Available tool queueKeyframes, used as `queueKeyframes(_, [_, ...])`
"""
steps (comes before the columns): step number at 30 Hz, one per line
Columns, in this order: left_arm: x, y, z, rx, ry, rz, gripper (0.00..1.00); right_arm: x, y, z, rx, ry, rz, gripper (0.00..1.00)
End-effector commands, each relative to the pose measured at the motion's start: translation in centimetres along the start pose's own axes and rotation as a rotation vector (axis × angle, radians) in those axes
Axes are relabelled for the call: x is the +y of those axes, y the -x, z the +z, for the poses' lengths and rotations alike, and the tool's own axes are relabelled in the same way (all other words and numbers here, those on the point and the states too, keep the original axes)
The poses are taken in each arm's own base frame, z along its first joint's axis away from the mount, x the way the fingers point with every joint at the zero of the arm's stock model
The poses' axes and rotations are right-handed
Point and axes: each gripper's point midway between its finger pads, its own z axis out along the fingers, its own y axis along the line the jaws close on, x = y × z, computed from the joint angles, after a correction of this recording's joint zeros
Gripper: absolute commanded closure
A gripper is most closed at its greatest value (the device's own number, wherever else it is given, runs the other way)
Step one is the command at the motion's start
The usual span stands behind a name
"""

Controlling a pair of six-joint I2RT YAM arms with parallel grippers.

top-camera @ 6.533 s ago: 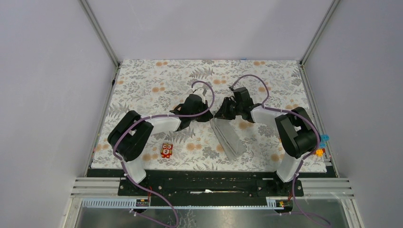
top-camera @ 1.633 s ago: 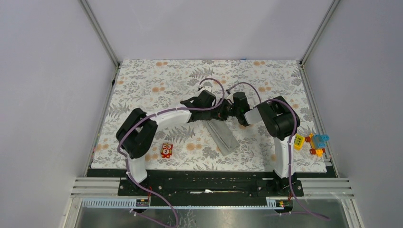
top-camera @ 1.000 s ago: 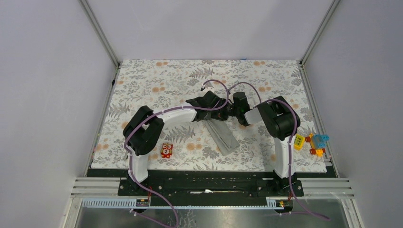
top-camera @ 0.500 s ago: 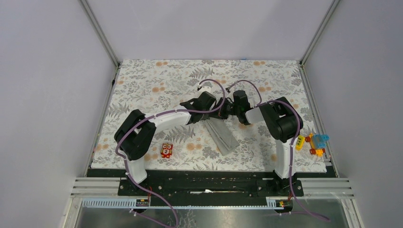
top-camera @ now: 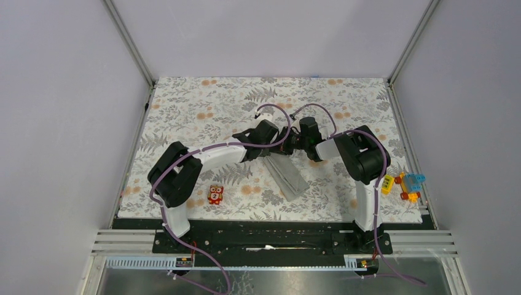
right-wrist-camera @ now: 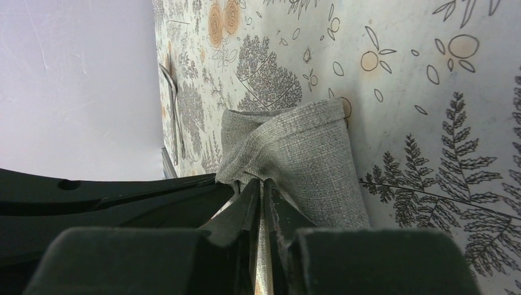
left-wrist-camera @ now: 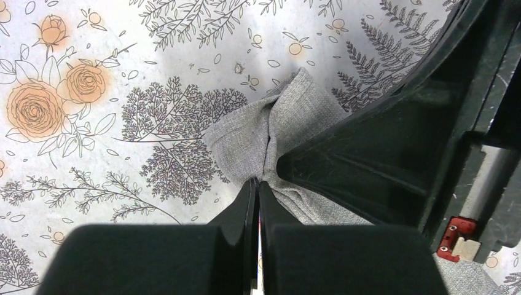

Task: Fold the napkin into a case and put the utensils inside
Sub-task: Grasp the top corner of the smaller rectangle folded napkin from the folded napkin.

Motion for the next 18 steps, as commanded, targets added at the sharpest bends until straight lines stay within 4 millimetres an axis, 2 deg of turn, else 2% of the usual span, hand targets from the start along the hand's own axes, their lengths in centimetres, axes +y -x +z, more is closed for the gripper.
queueKeyframes(1, [-0.5, 2.1, -1.1, -0.069, -0.033, -0.017, 1.00, 2.3, 1.6, -0.8, -0.044, 0.040, -0.062, 0.88])
queueKeyframes(8, [-0.6, 2.0, -1.1, -0.069, -0.041, -0.021, 1.00, 2.4, 1.7, -0.5, -0.042, 0.055, -0.065, 1.00])
queueKeyframes(18, [-1.1, 2.1, -1.2, -0.073, -0.065, -0.028, 1.00, 2.5, 1.5, 0.8, -0.024, 0.073, -0.056, 1.00])
